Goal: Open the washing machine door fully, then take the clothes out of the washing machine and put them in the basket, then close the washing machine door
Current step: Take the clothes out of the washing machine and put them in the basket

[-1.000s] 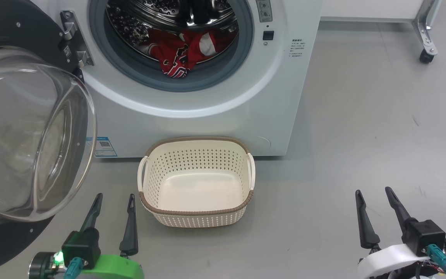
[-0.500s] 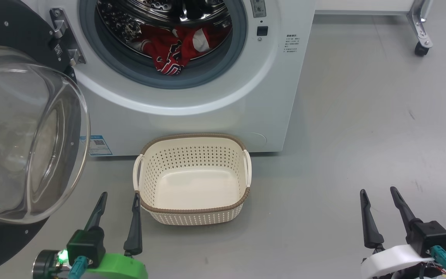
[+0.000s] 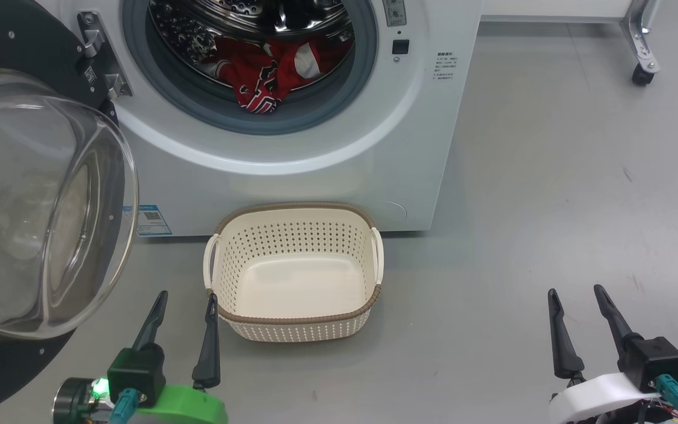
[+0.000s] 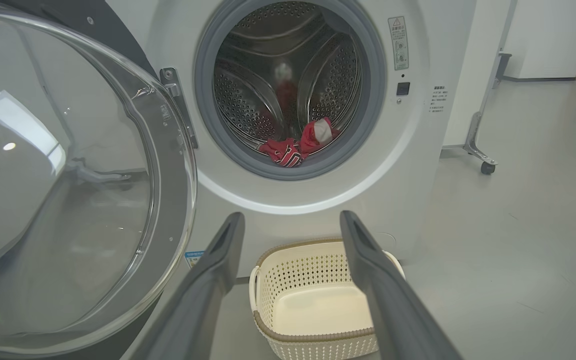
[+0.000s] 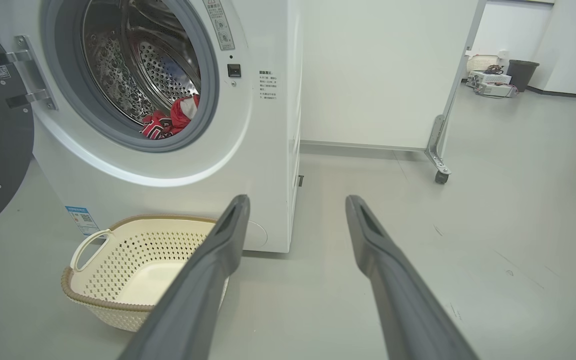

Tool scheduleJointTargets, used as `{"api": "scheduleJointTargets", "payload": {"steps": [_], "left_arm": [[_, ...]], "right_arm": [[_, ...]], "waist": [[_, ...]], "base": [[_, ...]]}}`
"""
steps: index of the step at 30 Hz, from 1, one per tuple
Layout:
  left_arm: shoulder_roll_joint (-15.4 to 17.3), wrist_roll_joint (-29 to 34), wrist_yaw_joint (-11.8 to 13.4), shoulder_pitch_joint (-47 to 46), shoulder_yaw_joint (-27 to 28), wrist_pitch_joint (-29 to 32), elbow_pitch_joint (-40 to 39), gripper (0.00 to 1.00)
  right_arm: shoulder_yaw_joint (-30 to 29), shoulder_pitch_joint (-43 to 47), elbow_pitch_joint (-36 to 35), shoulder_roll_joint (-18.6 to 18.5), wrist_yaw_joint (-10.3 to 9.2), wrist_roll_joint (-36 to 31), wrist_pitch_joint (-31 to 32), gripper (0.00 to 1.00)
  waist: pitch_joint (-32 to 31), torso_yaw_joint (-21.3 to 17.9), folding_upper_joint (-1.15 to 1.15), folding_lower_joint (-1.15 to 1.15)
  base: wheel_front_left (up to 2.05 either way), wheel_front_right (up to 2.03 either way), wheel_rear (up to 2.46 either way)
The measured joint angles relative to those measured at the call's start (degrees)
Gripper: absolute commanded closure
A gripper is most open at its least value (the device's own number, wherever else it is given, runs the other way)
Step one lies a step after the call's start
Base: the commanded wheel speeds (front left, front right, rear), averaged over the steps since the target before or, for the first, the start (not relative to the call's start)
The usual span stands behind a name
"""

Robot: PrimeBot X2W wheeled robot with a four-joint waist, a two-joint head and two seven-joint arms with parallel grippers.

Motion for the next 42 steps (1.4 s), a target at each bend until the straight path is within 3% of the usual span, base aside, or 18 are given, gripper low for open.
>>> {"api": "scheduleJointTargets", "payload": {"steps": [18,42], "left_arm": [[0.0,0.2,0.0,0.0,-0.8,0.8,-0.6,0.00],[0.0,0.2,0.5,0.0,-0.8,1.0,-1.3,0.00]], "right_arm": [[0.0,0.3,-0.1,0.0,0.01,0.0,0.0,0.00],[0.0,0.3,-0.1,0.0,0.09,0.0,0.0,0.00]], "waist": [[0.1,0.1,0.00,0.00],[1.1,0.1,0.00,0.00]], "base": [[0.47,-0.47,0.00],[1.10,-1.10,0.00]]}}
